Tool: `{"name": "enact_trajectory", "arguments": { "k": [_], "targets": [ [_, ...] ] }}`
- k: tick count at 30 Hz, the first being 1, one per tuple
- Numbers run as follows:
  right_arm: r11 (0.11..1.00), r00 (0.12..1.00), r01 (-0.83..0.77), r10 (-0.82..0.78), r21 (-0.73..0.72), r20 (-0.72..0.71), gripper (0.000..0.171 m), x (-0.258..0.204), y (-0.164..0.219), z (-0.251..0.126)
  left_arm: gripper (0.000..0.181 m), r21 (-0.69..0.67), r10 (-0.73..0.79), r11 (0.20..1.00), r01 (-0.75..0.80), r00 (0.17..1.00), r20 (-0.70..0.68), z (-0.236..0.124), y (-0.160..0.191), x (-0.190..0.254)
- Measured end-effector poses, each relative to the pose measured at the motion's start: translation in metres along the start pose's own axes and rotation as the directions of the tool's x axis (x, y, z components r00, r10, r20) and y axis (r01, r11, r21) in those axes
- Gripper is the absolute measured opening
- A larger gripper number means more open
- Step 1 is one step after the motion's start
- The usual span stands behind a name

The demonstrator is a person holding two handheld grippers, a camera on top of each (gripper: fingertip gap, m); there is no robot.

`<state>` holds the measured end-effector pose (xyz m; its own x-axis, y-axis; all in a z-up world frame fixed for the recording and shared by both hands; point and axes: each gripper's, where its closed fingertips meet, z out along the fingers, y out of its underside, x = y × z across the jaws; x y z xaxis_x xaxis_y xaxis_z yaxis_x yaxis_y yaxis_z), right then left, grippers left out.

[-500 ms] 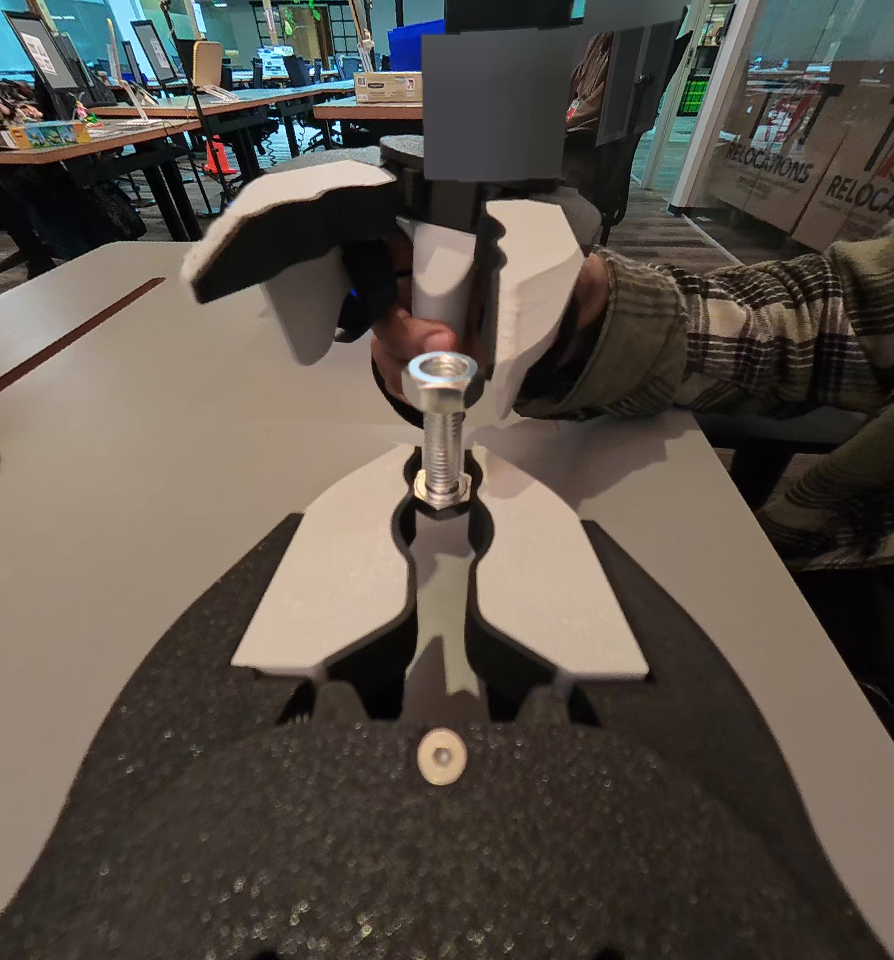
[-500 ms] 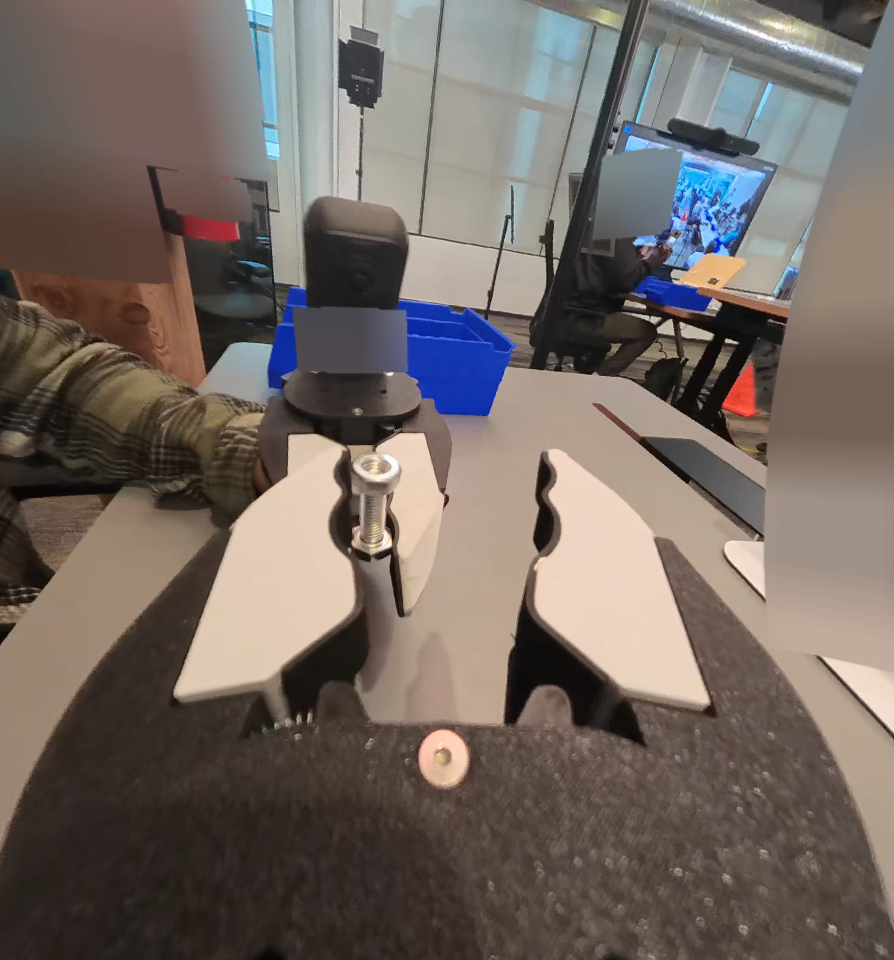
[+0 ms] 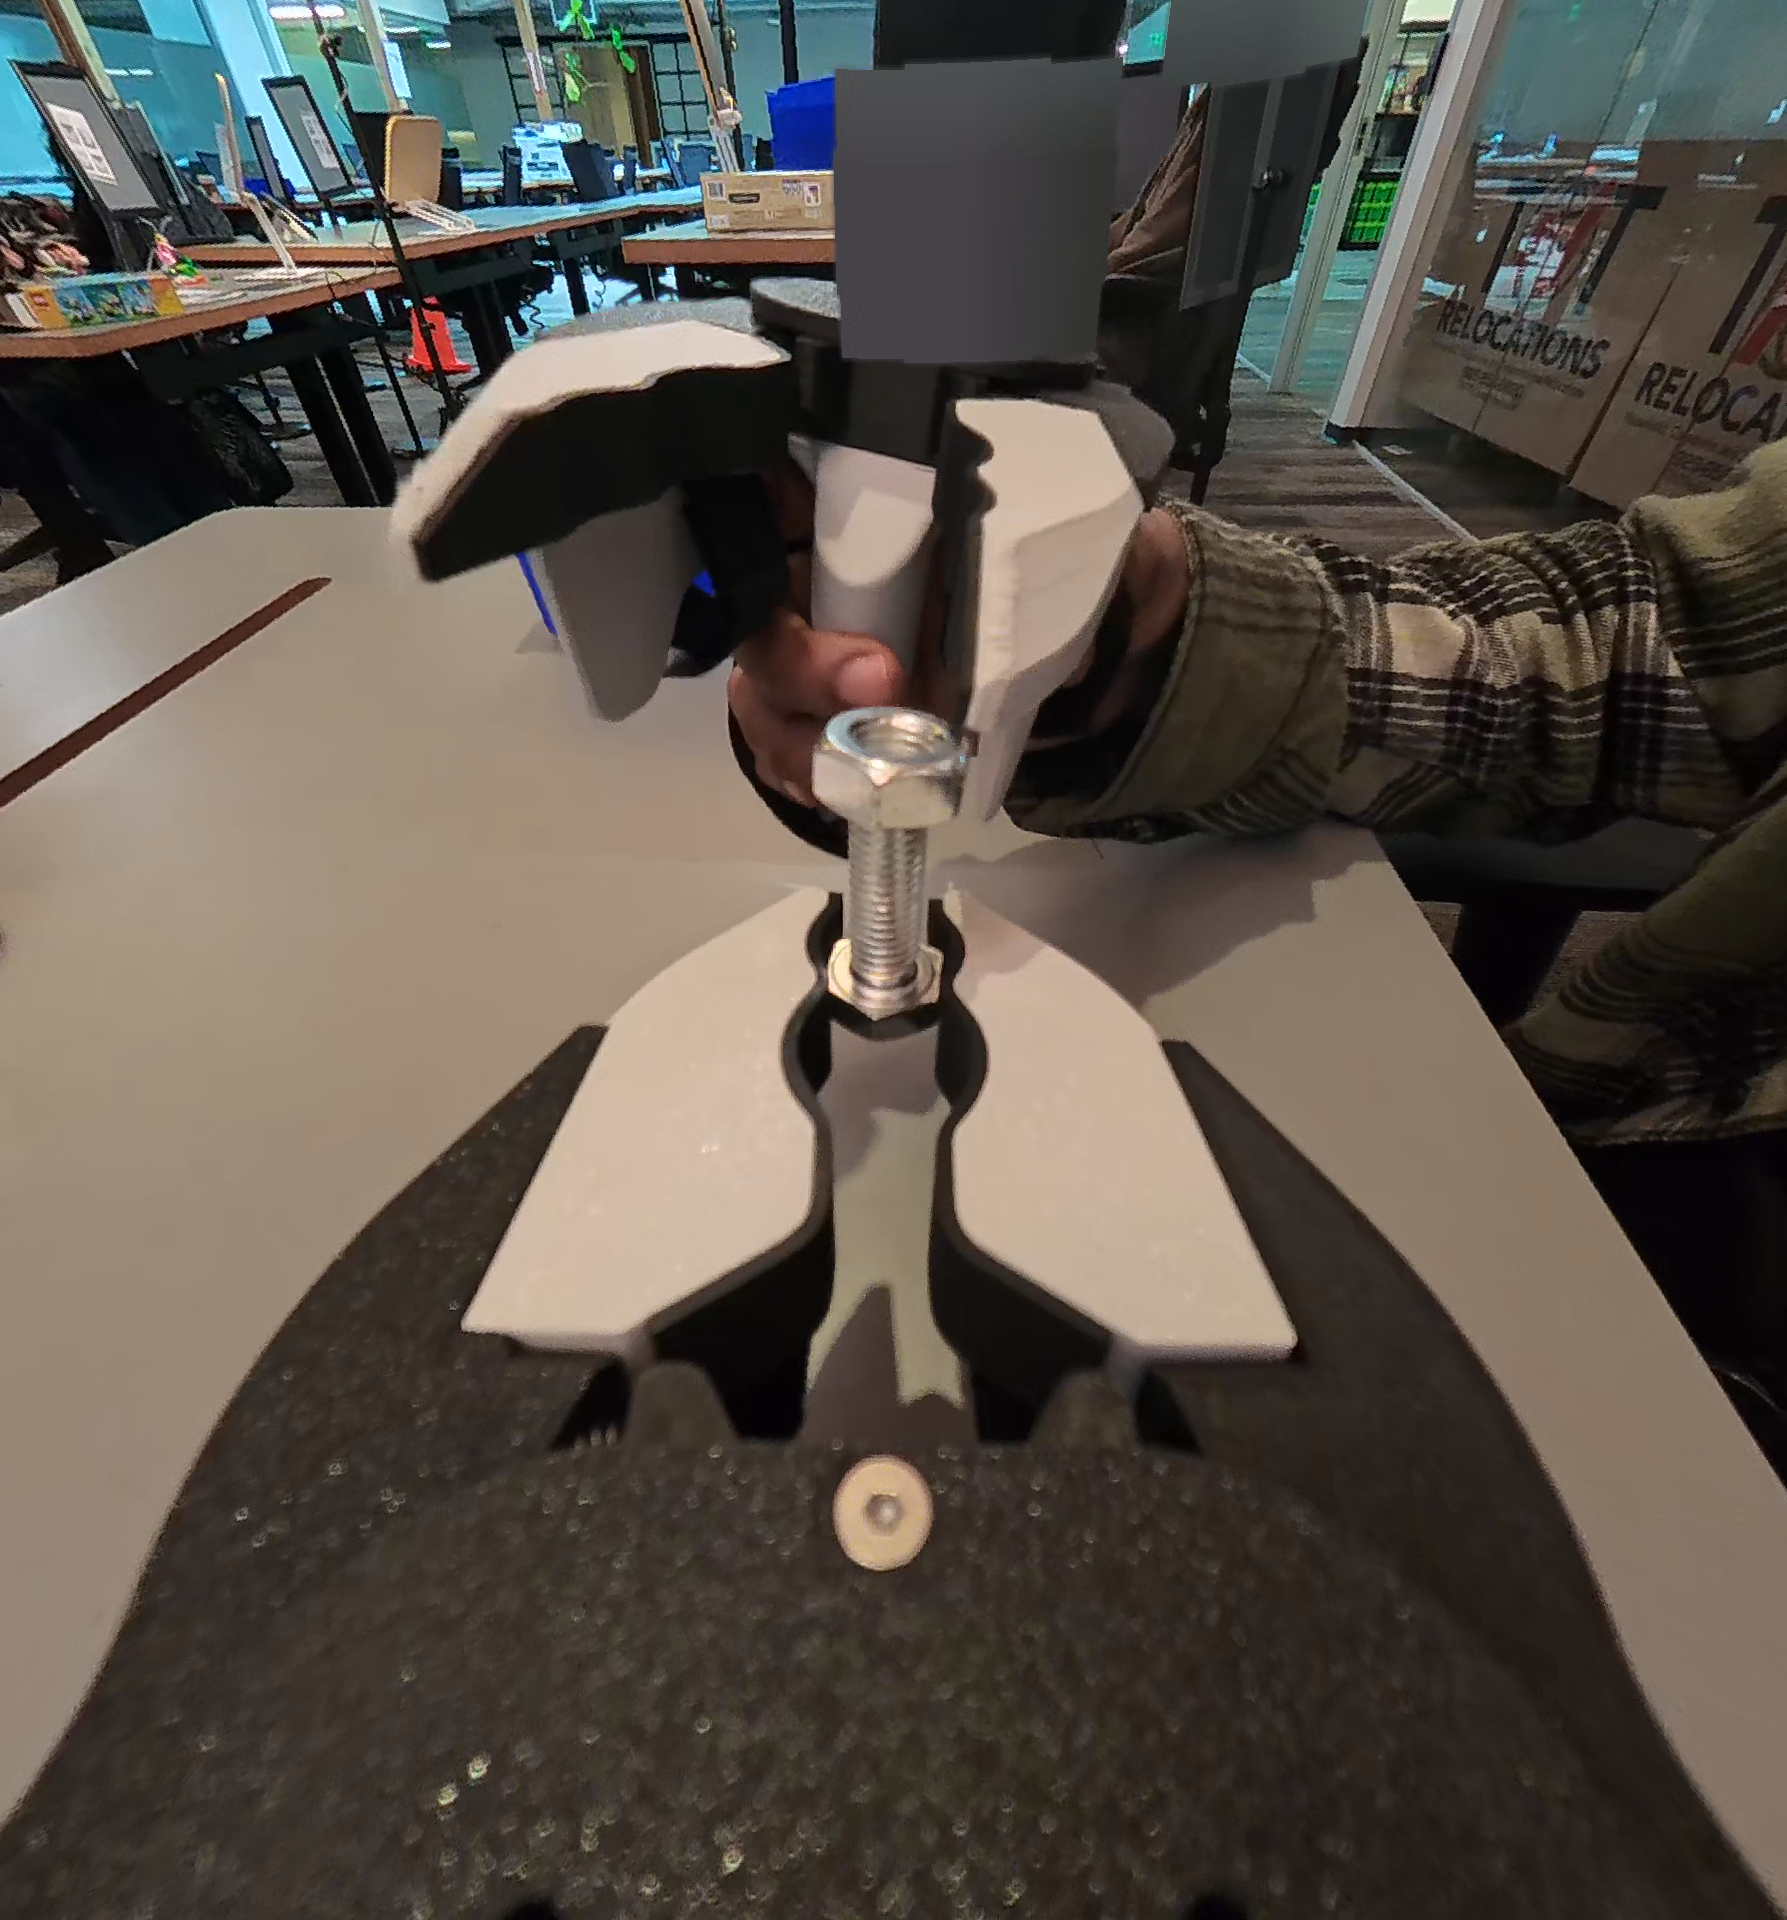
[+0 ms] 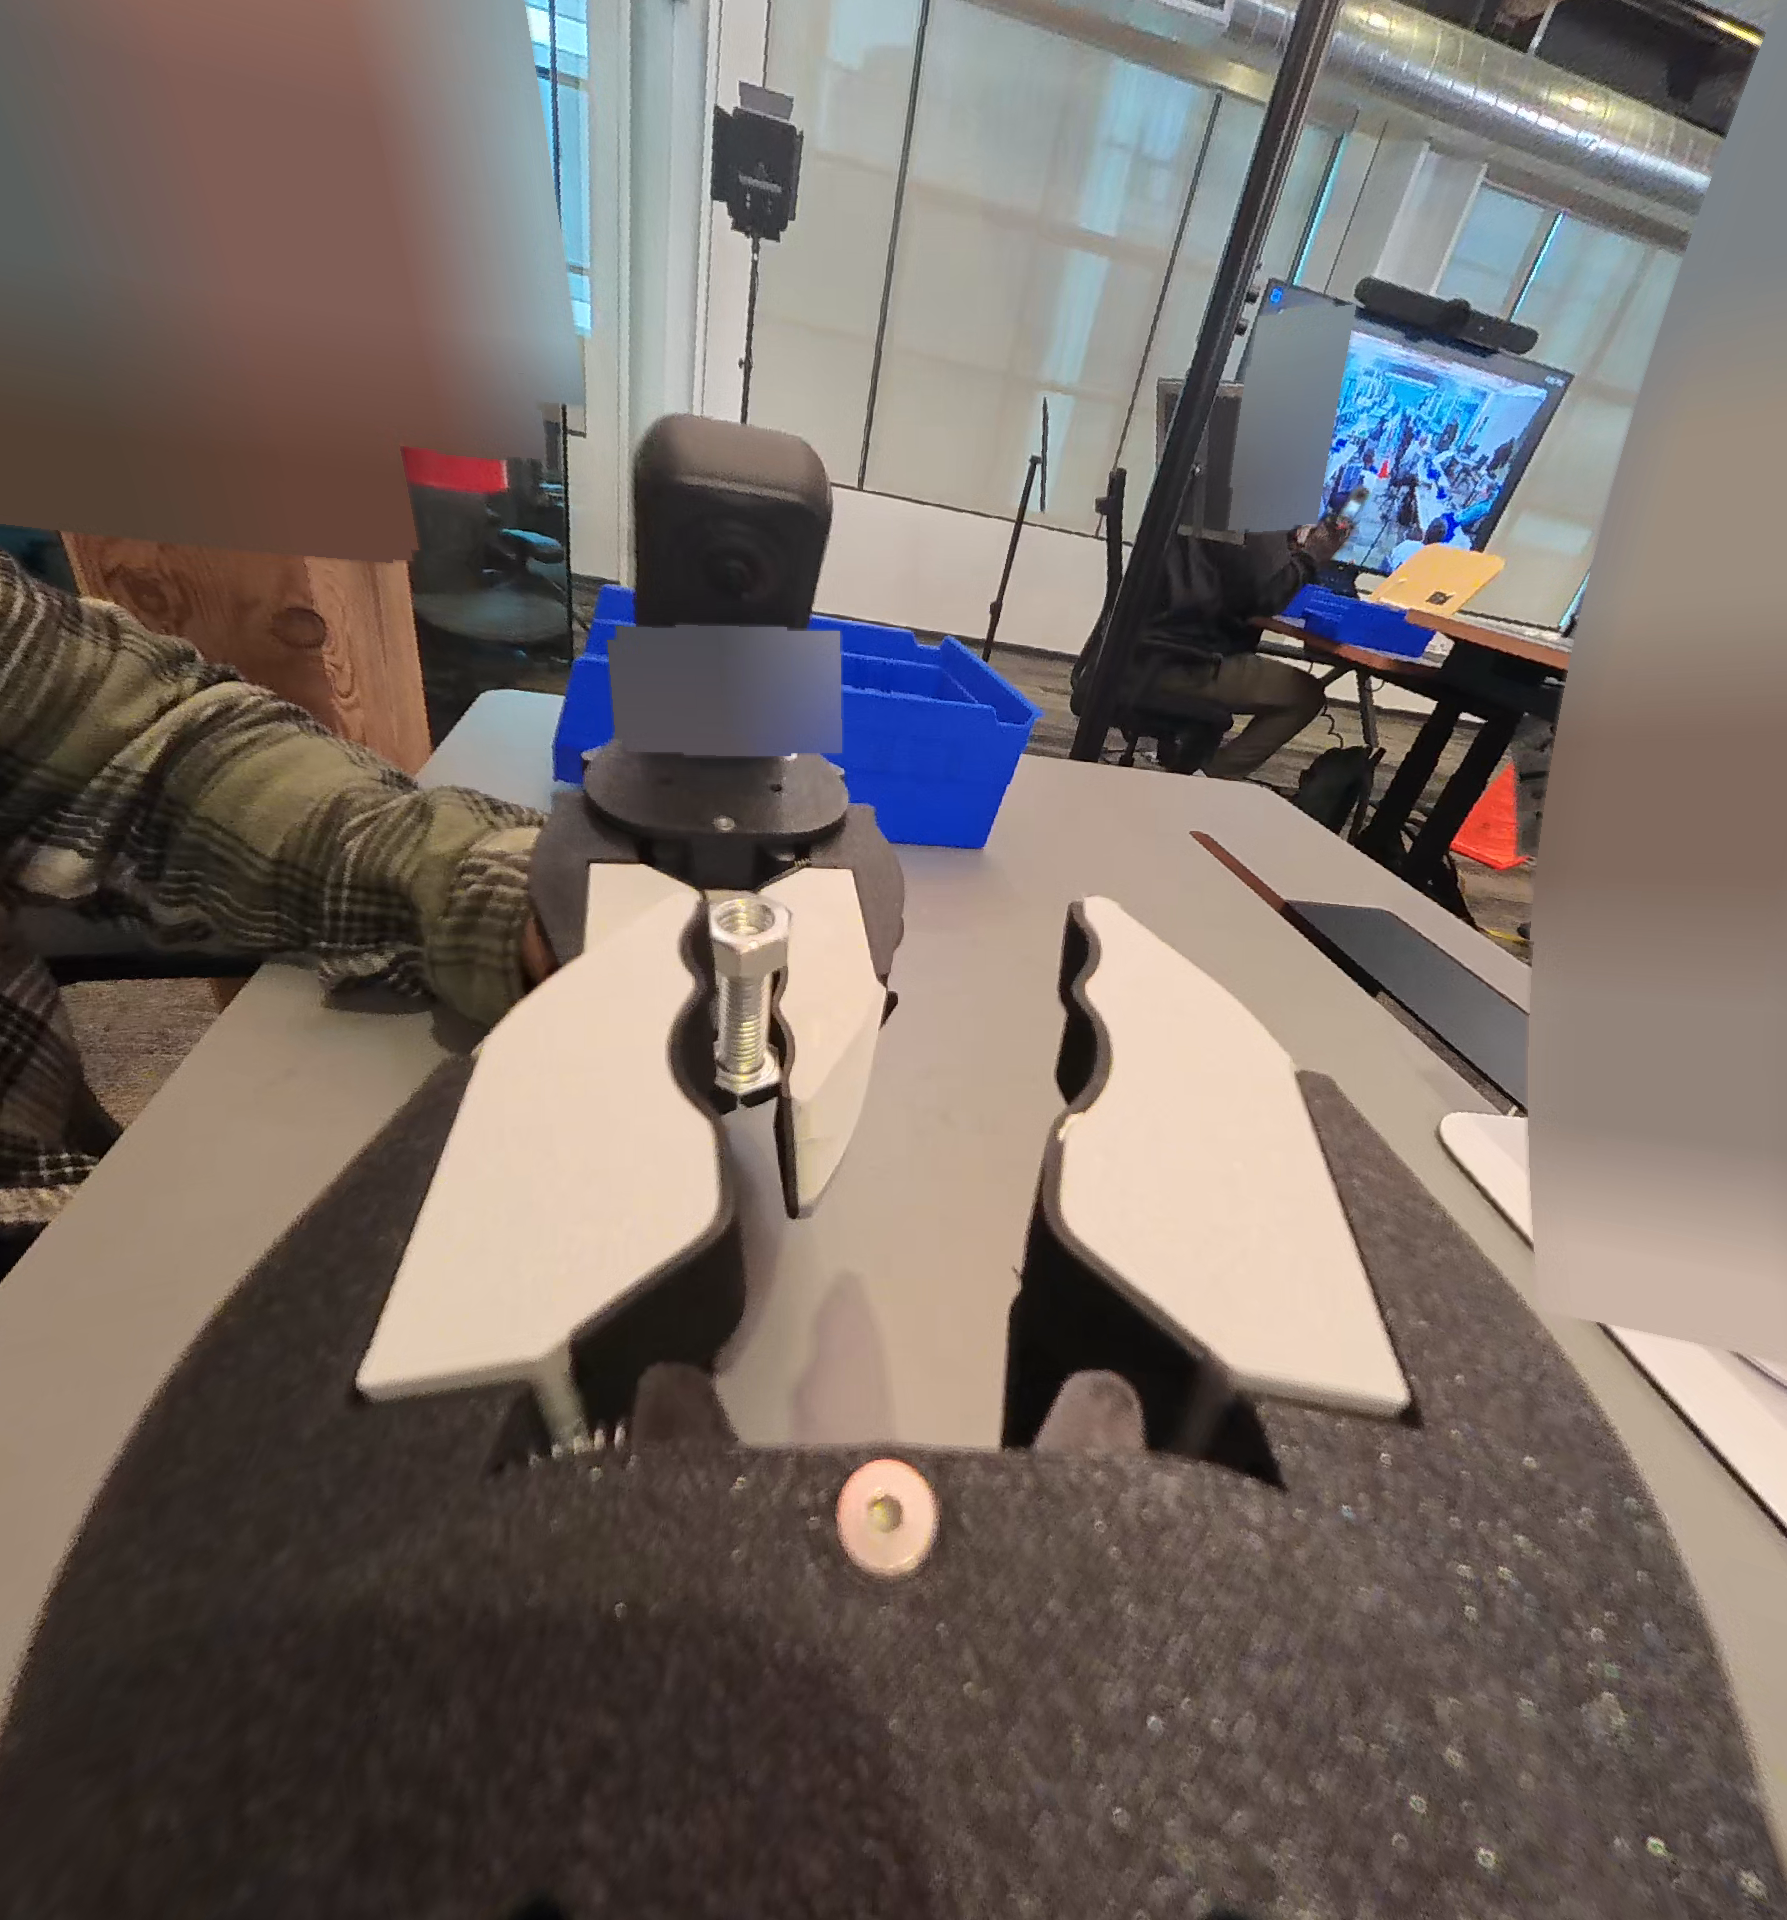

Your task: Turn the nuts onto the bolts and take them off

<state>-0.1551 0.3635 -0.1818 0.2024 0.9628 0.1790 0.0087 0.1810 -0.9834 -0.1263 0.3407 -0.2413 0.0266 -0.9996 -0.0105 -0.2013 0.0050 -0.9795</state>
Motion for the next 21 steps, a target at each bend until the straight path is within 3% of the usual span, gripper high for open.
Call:
{"name": "enact_trajectory", "arguments": {
  "k": [17,21],
  "targets": [
    [0.997,0.997,0.071,-0.070,-0.026,0.018,0.054,-0.014,-0.007,0.004,0.015,-0.004,-0.001,1.000,0.001,1.000,0.001,0.001,0.001,0.000],
    [0.995,0.992,0.045,-0.055,-0.092,-0.116,0.042,-0.011,-0.005,0.004,0.015,-0.011,-0.023,1.000,0.023,0.999,0.037,0.000,0.003,-0.007]
  ]
}}
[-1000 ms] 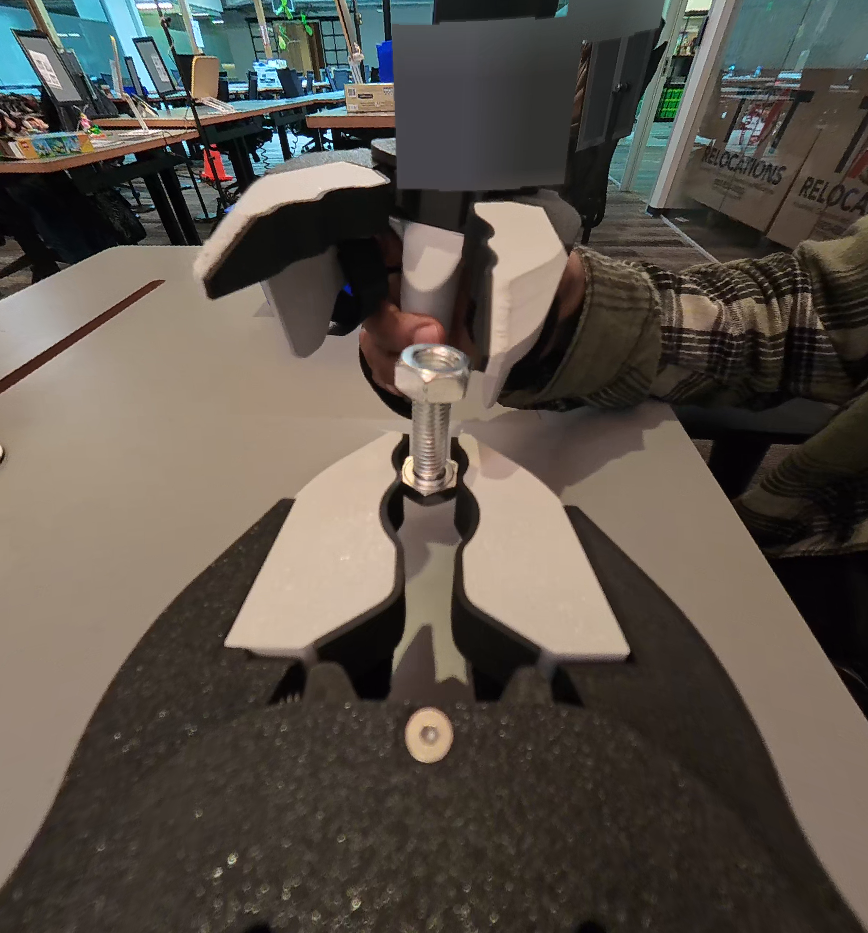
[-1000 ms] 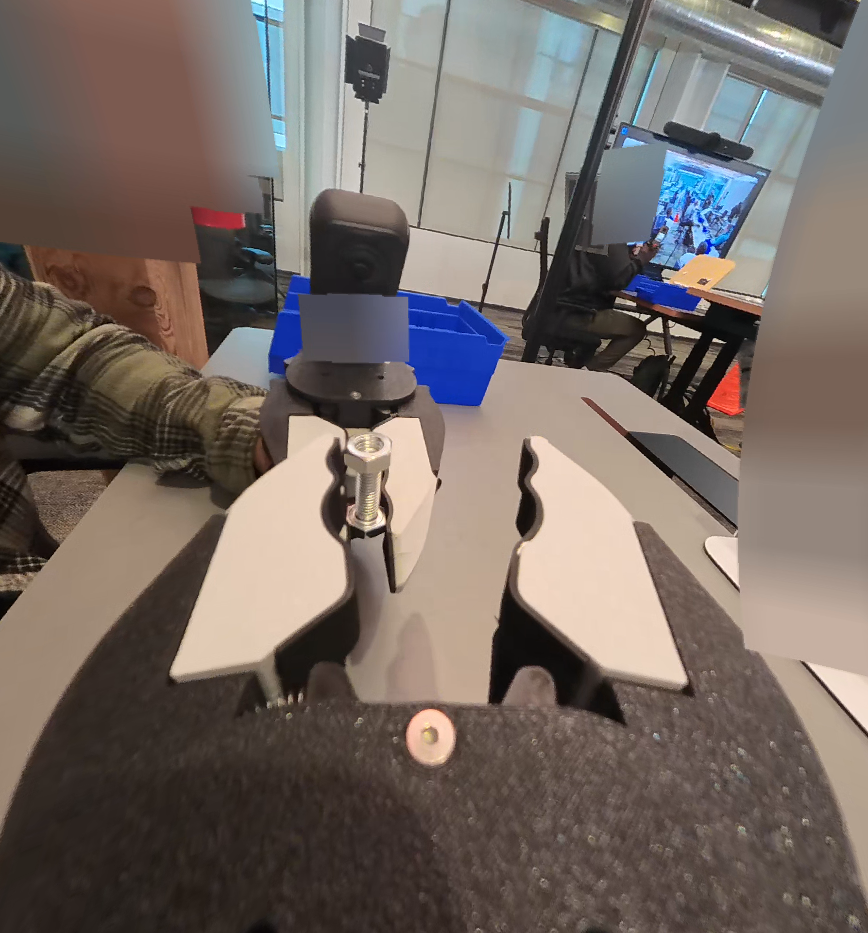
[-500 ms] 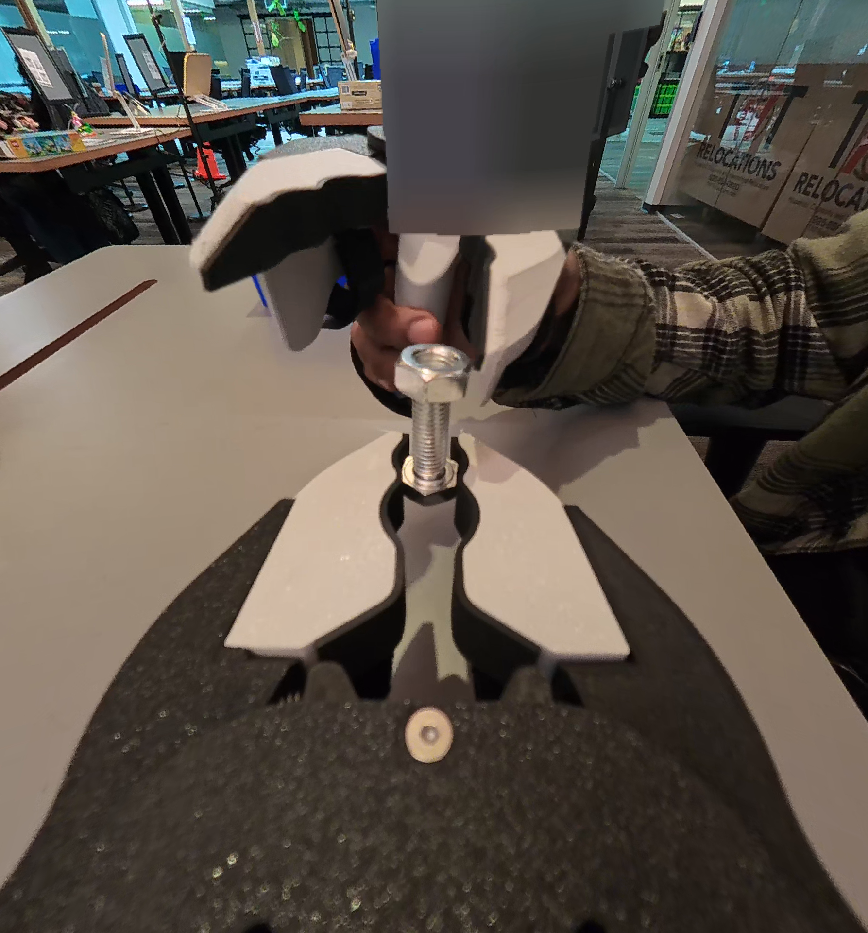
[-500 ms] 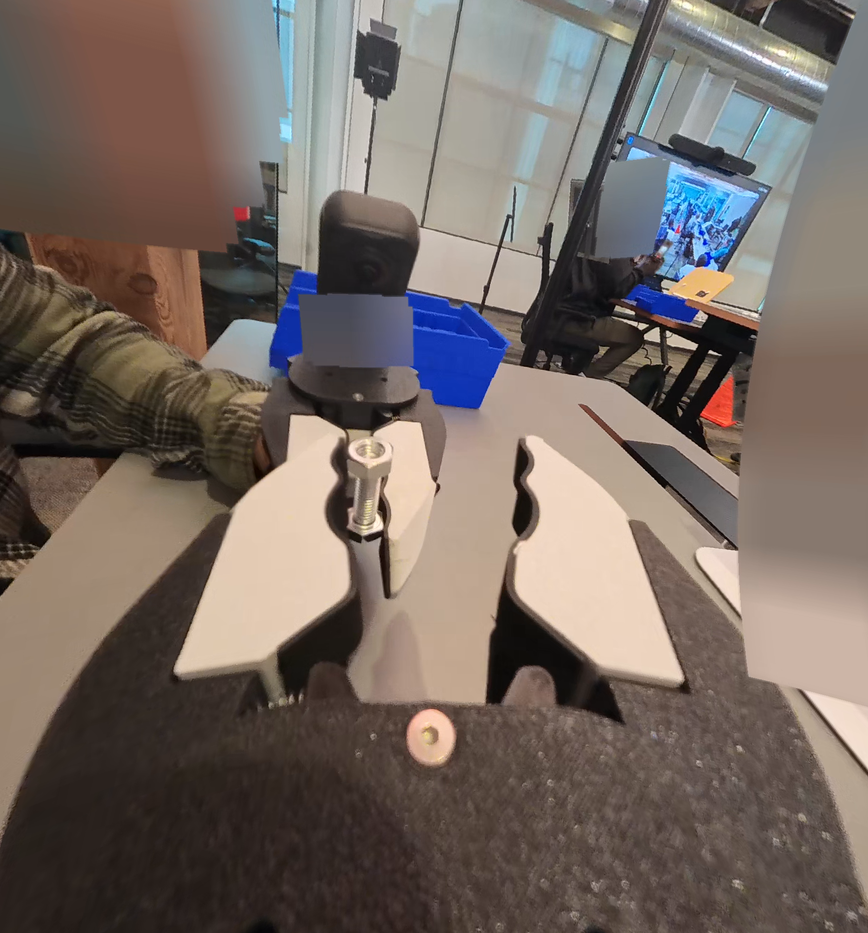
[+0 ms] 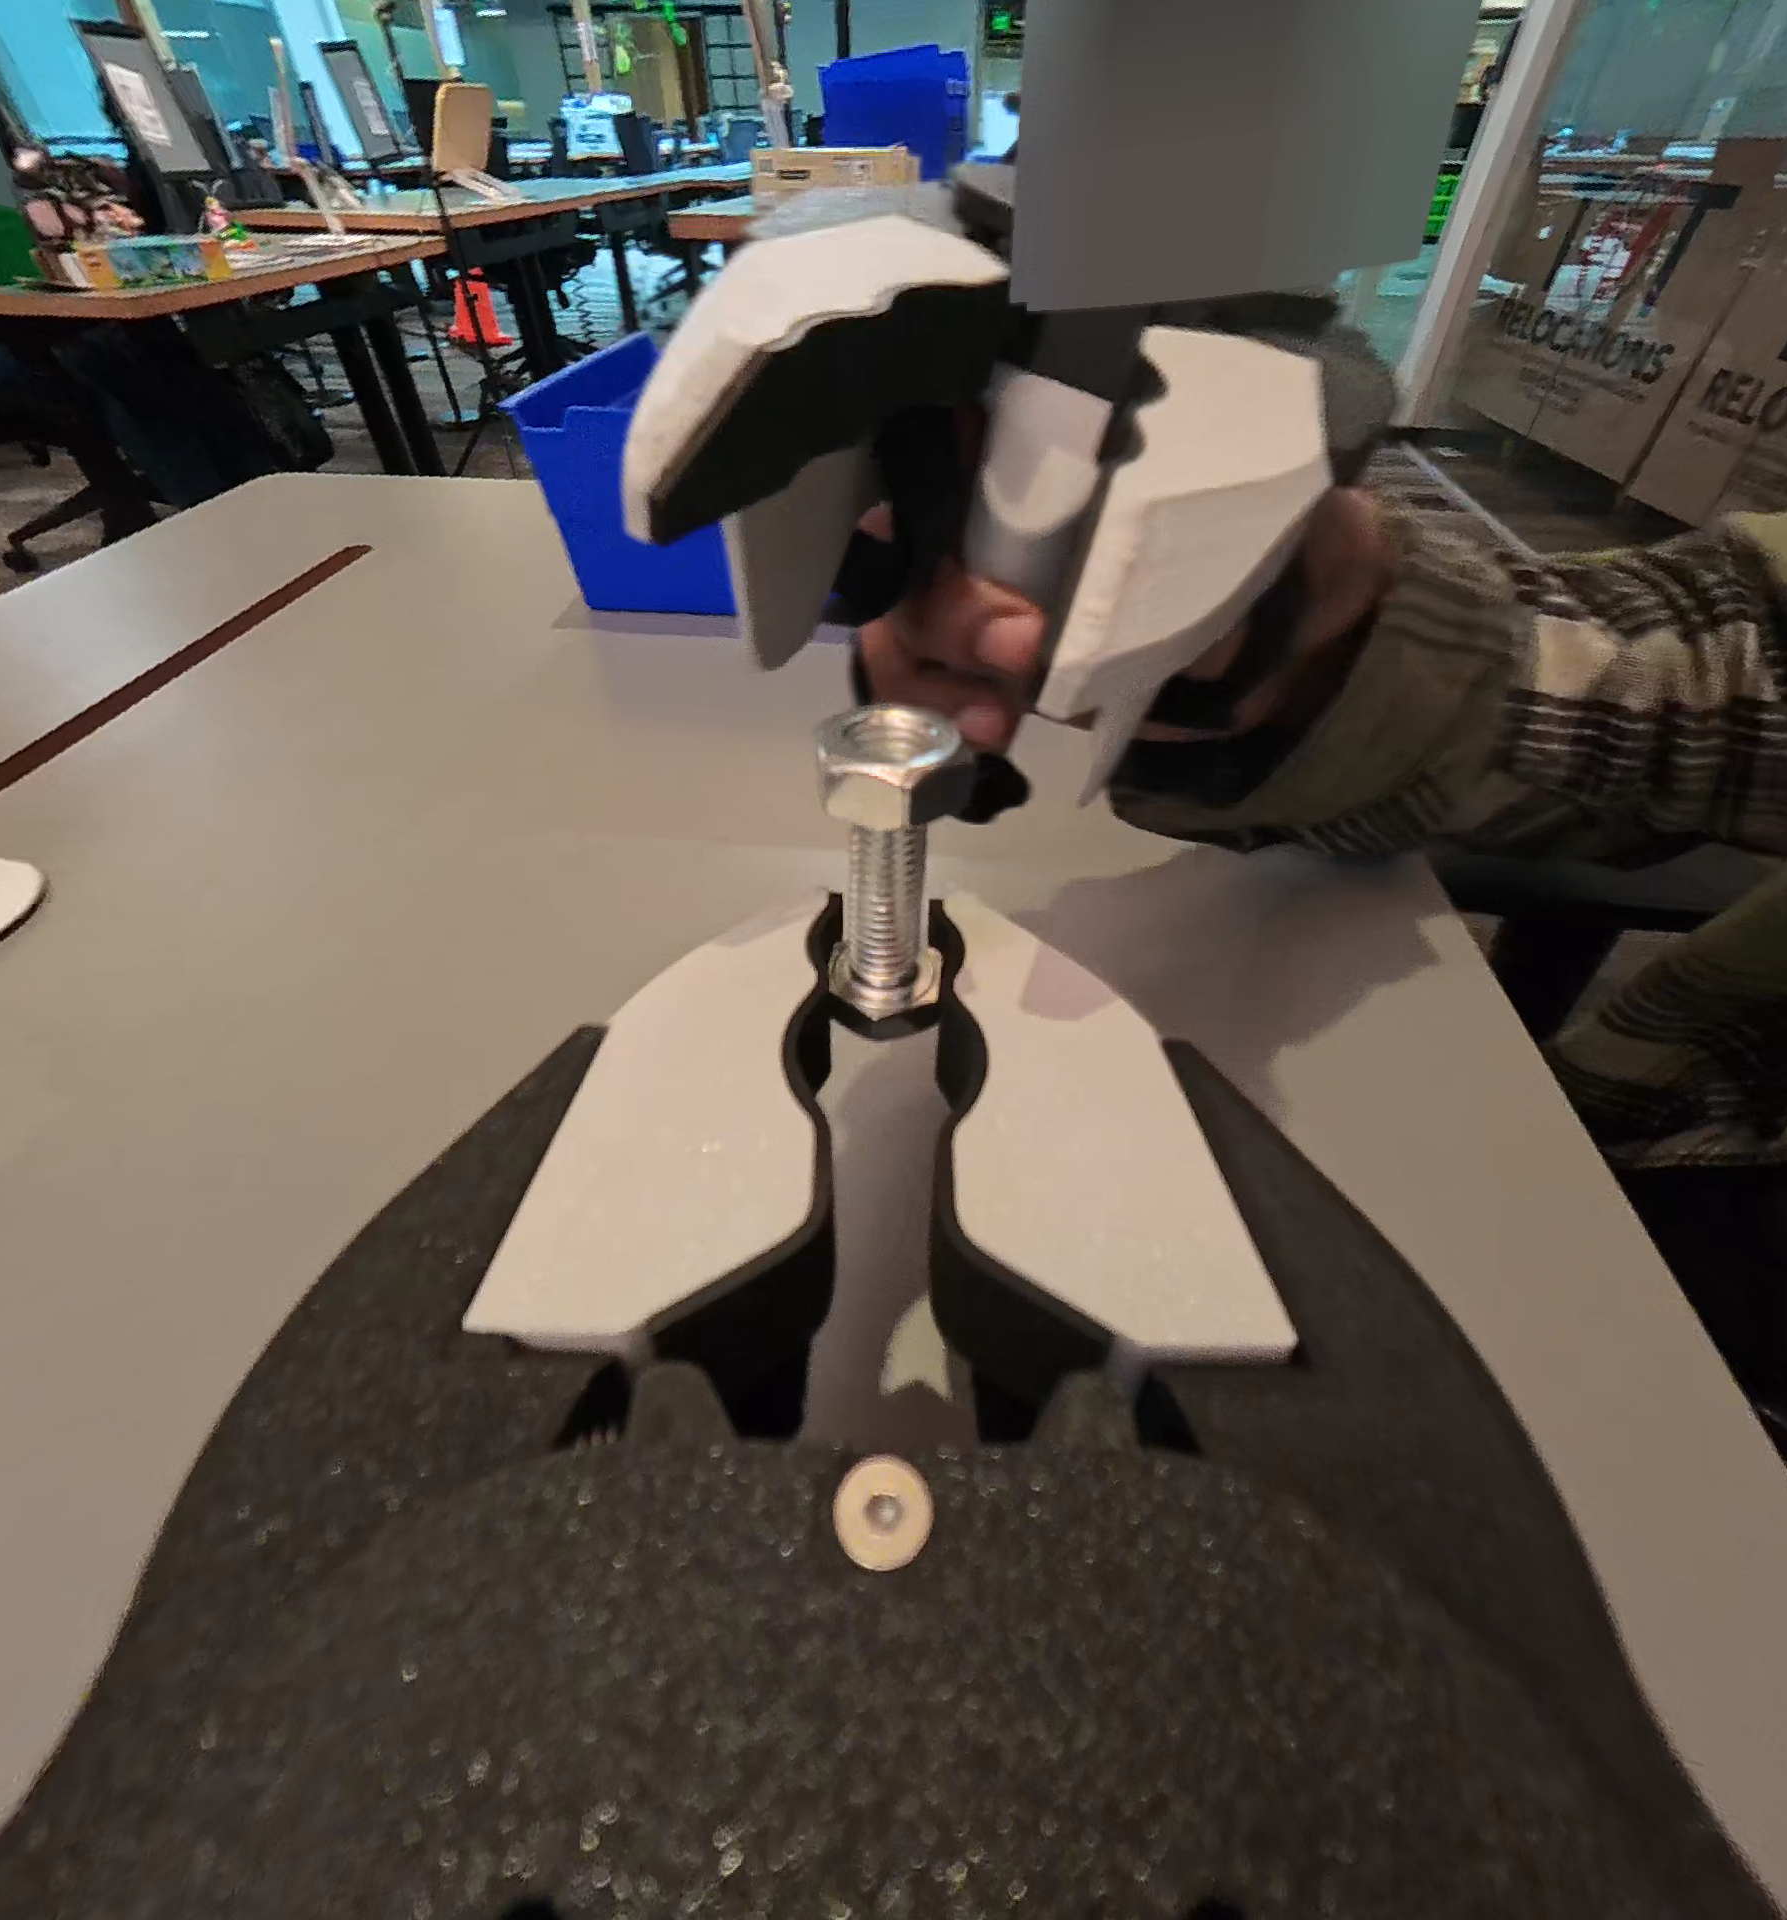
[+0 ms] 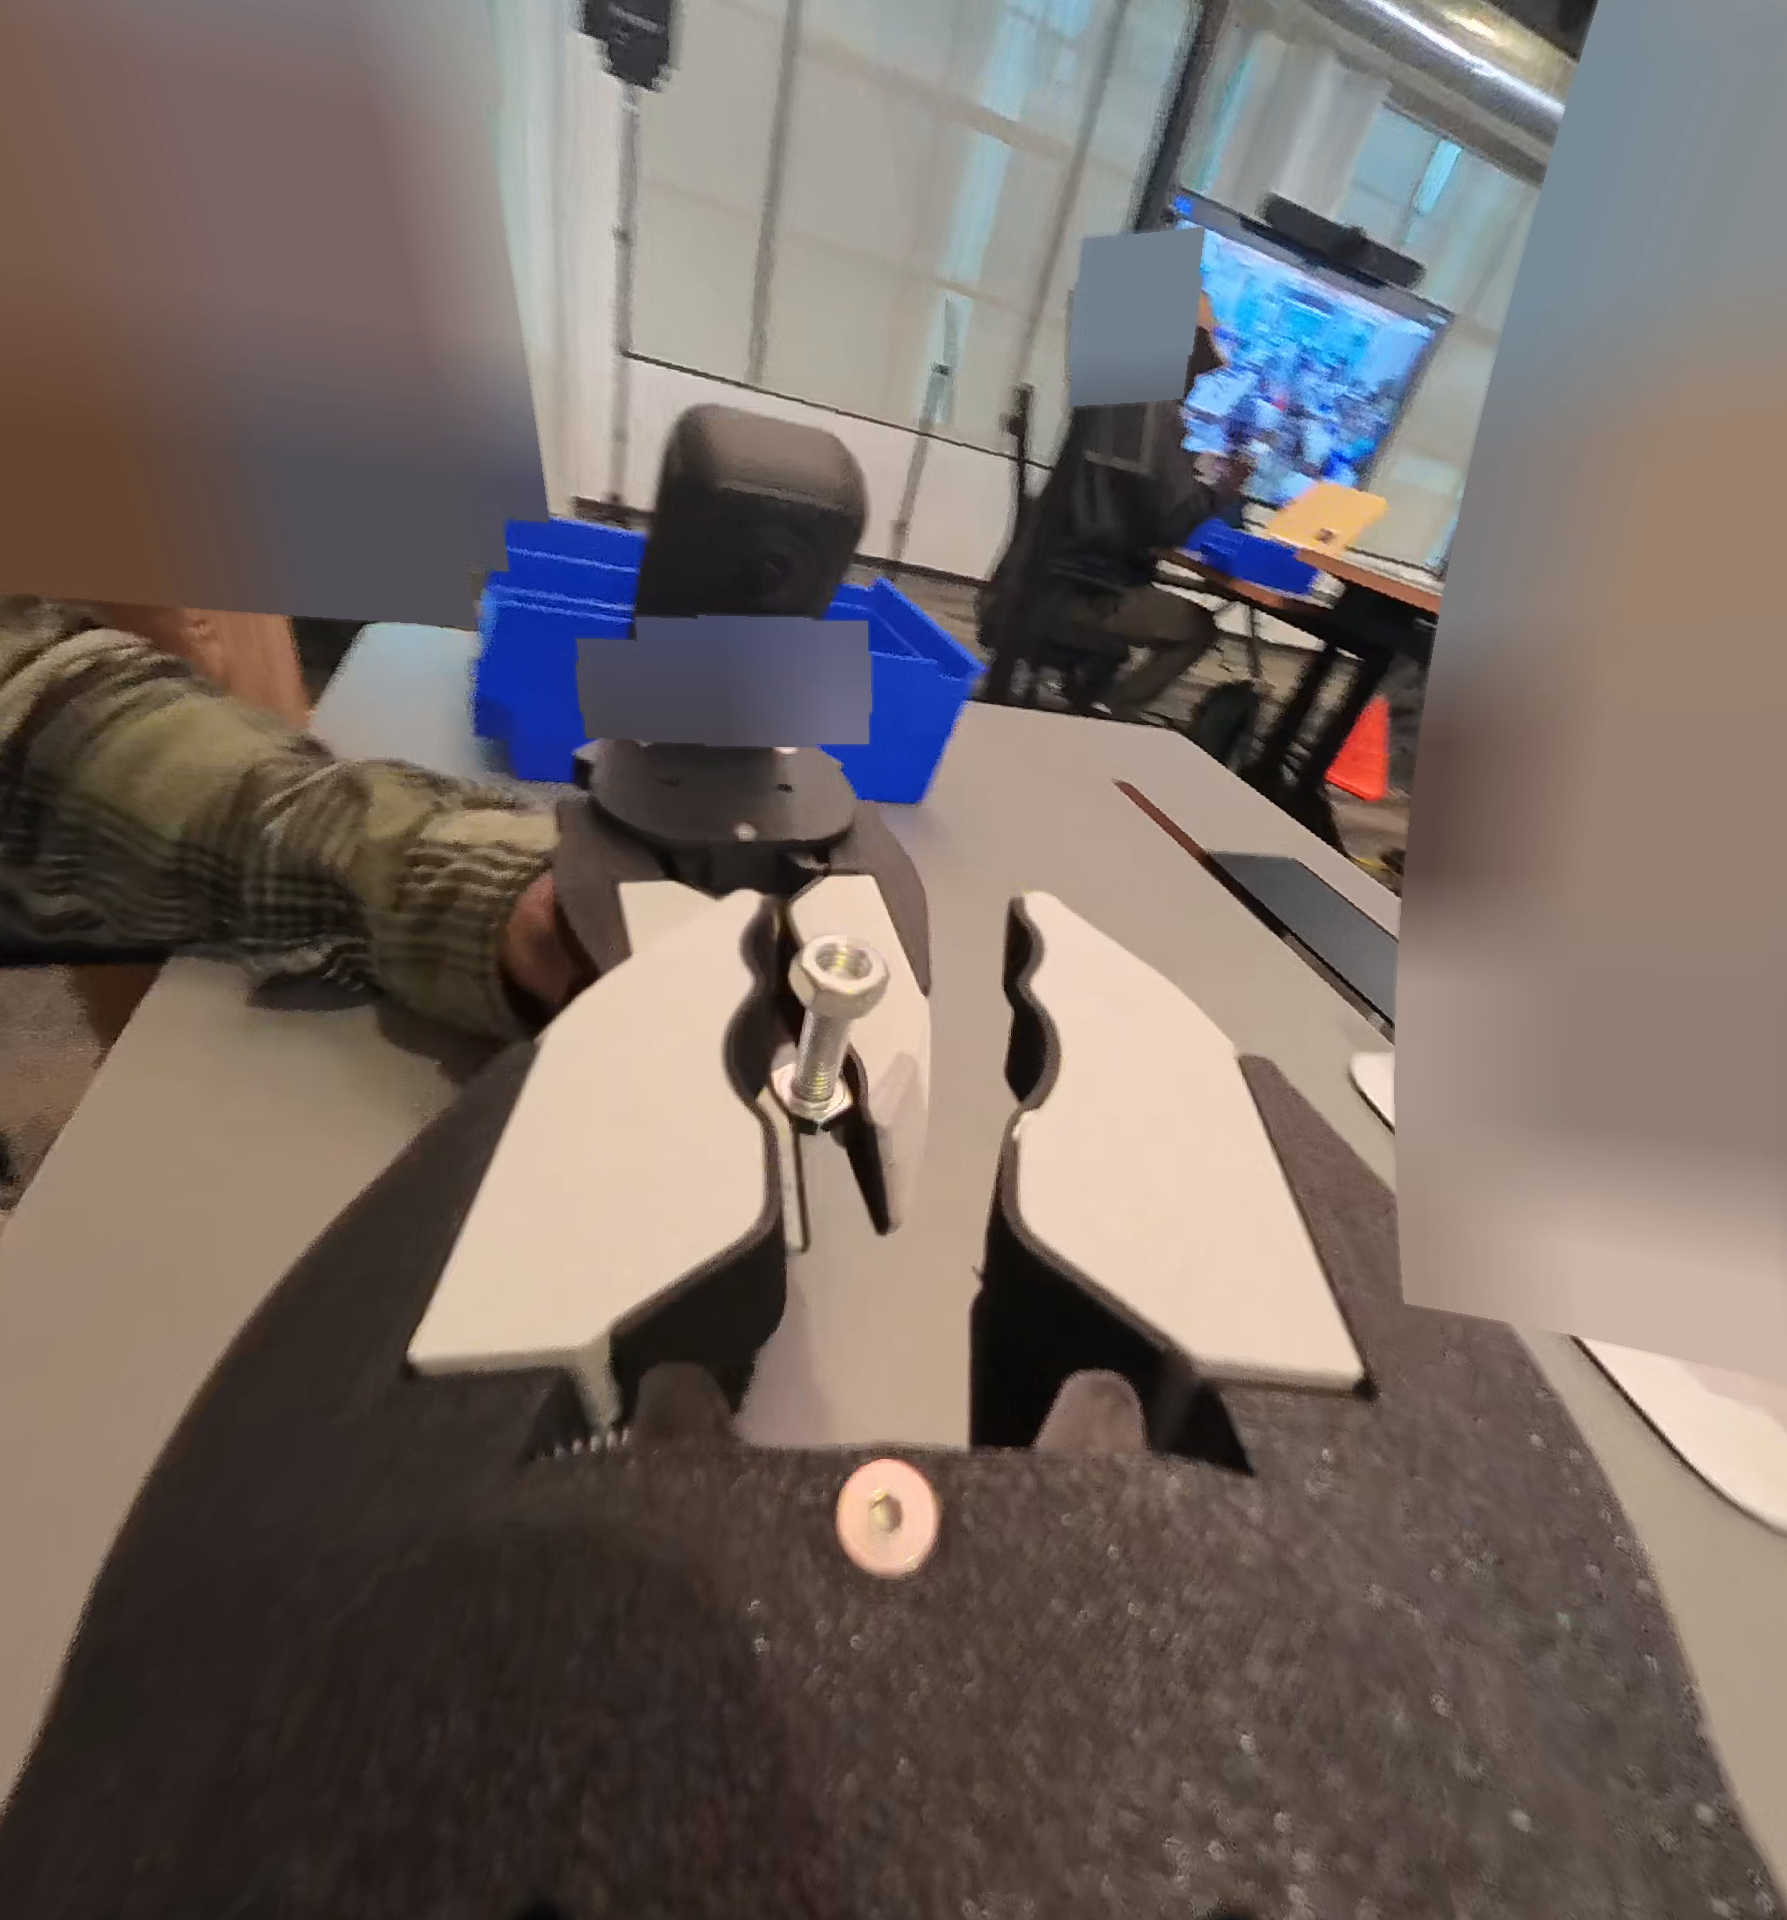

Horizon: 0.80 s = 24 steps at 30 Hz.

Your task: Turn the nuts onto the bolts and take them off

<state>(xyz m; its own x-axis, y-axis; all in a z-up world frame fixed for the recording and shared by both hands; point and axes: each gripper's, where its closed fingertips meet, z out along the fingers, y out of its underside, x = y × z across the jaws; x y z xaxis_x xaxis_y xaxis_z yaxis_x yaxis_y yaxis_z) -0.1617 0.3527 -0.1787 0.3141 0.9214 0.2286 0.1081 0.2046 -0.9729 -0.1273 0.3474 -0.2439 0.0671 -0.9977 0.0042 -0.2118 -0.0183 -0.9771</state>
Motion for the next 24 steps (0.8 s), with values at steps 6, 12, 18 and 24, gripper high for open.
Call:
{"name": "enact_trajectory", "arguments": {
  "k": [6,12,18,24],
  "targets": [
    [0.991,0.972,-0.105,0.084,-0.084,-0.219,0.033,0.007,0.018,0.009,0.015,-0.010,-0.041,0.999,0.042,0.995,0.088,-0.001,0.003,-0.014],
    [0.988,0.971,-0.127,0.107,-0.085,-0.216,0.024,0.003,0.021,0.021,0.015,-0.020,-0.059,0.998,0.062,0.992,0.112,-0.002,0.006,-0.018],
    [0.992,0.985,-0.107,0.097,-0.062,-0.144,0.019,0.003,0.020,0.020,0.015,-0.019,-0.027,0.999,0.029,0.995,0.101,-0.003,0.003,-0.015],
    [1.000,0.996,0.003,-0.003,0.010,0.091,0.018,-0.013,0.013,0.015,0.015,-0.011,0.021,1.000,-0.021,1.000,0.014,-0.003,0.000,-0.001]
  ]
}}
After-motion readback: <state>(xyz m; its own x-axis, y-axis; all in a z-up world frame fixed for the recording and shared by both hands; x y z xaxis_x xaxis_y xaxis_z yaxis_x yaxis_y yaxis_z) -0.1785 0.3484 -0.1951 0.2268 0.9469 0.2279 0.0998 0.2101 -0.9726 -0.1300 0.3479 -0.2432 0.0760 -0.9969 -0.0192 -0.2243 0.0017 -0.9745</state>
